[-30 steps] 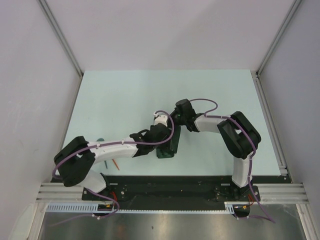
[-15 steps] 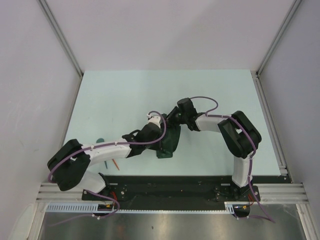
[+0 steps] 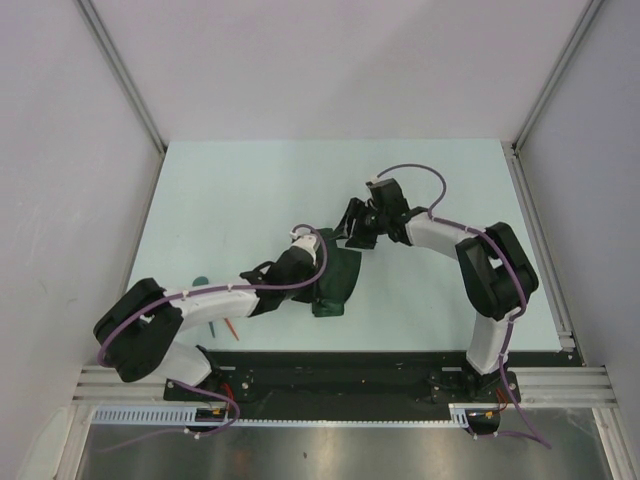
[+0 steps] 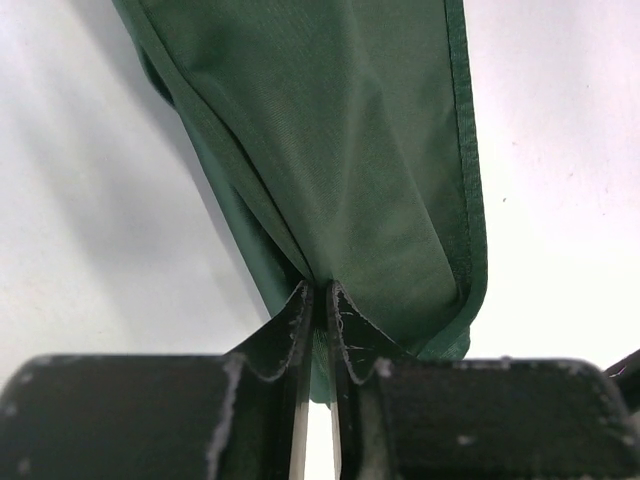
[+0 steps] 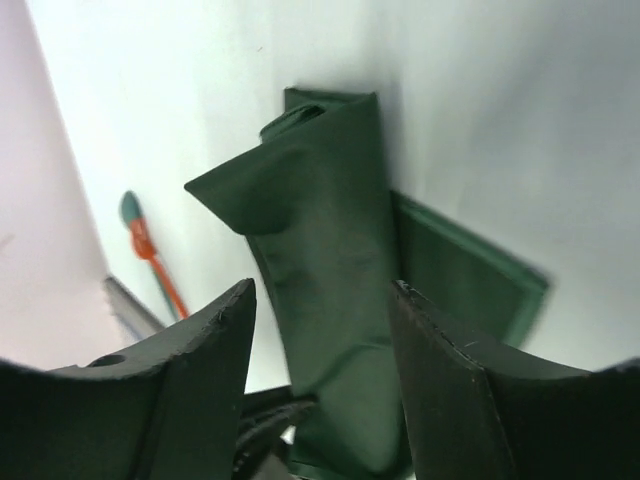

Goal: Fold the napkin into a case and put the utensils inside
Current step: Fold the 2/3-rectangle-folded napkin at the center of the board.

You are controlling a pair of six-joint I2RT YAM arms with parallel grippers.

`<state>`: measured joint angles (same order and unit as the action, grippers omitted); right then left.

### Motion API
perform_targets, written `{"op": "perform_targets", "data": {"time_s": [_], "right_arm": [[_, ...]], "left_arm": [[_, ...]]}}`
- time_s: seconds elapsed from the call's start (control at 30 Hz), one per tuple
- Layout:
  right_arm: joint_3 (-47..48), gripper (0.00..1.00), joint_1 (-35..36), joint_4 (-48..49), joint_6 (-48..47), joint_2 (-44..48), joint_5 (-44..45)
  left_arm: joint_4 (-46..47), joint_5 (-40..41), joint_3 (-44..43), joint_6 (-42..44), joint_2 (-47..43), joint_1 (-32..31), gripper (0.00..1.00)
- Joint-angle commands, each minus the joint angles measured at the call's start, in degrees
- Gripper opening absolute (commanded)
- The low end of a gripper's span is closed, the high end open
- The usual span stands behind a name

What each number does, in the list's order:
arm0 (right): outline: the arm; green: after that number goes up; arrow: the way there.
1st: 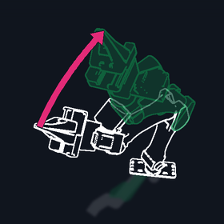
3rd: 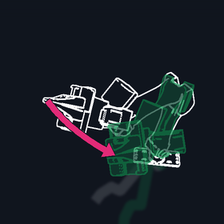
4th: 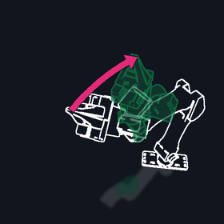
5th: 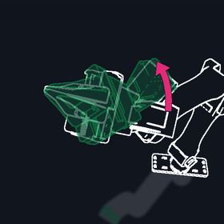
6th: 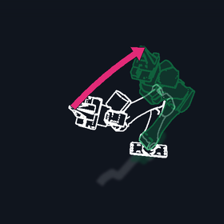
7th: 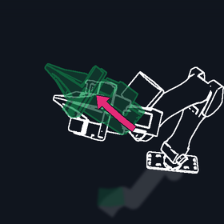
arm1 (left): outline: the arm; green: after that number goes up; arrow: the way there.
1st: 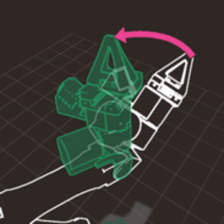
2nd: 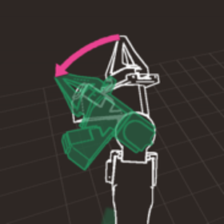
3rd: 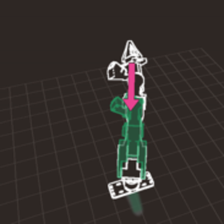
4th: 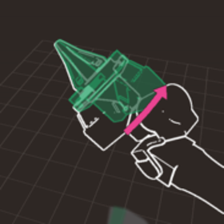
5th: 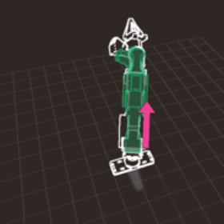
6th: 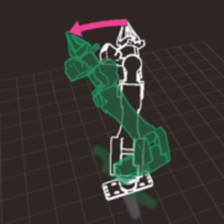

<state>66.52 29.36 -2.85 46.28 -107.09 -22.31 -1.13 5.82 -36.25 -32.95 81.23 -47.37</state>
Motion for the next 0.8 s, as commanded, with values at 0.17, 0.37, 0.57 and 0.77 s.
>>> {"op": "perform_targets", "data": {"time_s": [0.17,0.37,0.57,0.77], "right_arm": [[5.1,0.50,-3.4,-18.1,-21.1,0.3,9.5],[3.9,0.44,-4.0,-18.2,-22.2,-0.7,10.7],[2.6,0.35,-3.8,-15.4,-21.1,-2.5,9.0],[0.5,0.31,-3.5,-12.1,-19.0,-2.9,7.4]], "left_arm": [[3.7,-2.3,1.4,0.4,-1.8,1.6,0.11],[3.9,-2.6,1.8,0.5,-1.9,2.1,0.09],[4.5,-2.8,2.2,0.3,-2.0,2.6,0.08],[4.6,-3.0,2.7,0.1,-2.3,2.9,0.06]]}}
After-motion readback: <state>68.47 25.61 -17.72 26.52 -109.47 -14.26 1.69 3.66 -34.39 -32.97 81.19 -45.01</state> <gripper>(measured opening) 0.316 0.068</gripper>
